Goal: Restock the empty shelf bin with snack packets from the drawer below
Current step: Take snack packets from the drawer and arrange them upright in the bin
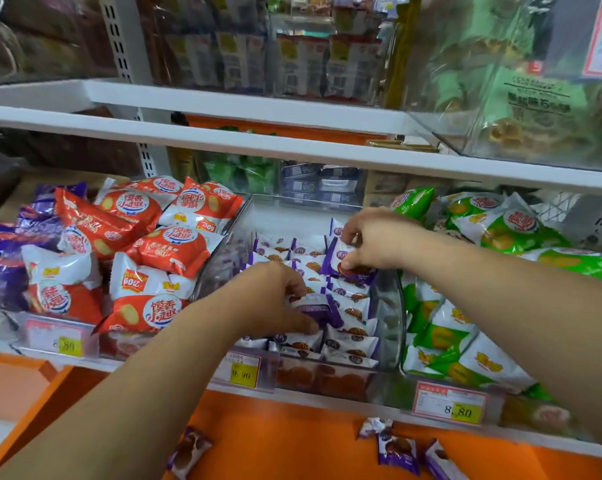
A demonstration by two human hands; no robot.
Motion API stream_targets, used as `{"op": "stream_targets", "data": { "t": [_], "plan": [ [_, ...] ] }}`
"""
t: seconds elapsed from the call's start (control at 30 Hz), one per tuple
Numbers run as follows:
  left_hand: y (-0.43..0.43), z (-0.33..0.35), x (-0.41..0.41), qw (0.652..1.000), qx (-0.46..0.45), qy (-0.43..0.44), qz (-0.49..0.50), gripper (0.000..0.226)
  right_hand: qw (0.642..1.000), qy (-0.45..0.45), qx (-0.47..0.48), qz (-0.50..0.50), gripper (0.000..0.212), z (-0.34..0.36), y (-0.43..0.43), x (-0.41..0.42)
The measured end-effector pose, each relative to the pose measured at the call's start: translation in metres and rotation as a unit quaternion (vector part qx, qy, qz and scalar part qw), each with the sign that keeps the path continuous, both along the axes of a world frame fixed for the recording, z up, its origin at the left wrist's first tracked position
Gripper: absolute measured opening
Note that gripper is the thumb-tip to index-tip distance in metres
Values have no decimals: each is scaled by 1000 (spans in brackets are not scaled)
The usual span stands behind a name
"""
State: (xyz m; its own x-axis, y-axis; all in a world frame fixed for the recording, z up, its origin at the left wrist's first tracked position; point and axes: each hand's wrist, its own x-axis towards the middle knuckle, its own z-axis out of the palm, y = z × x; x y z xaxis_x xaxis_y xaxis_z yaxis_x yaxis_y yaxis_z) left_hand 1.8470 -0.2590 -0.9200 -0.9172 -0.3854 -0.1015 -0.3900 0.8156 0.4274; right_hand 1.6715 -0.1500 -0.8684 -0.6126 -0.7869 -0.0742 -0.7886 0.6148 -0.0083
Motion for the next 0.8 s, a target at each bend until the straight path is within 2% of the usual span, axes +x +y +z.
{"op": "stream_targets", "data": {
  "t": [0.13,0.23,0.37,0.53,0.6,0.7,0.8],
  "plan": [
    [0,-6,-7,999,-48,6,-9,35,999,33,-8,-7,50,-12,-6,-6],
    [1,-10,-9,999,-31,26,-1,18,996,87,-3,31,46,-19,-10,-7],
    [-4,-9,-9,998,-11,54,20,11,991,111,7,74,42,-24,-11,-9],
    [-15,-5,-8,984,110,114,77,19,993,77,2,85,32,-18,-9,-9],
    [-15,-2,-7,973,147,153,96,26,993,84,5,82,29,-19,-7,-9],
    [-16,5,-7,944,188,232,142,24,992,109,8,68,30,-23,-9,-6],
    [-15,9,-6,916,281,222,180,27,993,107,13,47,36,-21,-13,-1]
  ]
}}
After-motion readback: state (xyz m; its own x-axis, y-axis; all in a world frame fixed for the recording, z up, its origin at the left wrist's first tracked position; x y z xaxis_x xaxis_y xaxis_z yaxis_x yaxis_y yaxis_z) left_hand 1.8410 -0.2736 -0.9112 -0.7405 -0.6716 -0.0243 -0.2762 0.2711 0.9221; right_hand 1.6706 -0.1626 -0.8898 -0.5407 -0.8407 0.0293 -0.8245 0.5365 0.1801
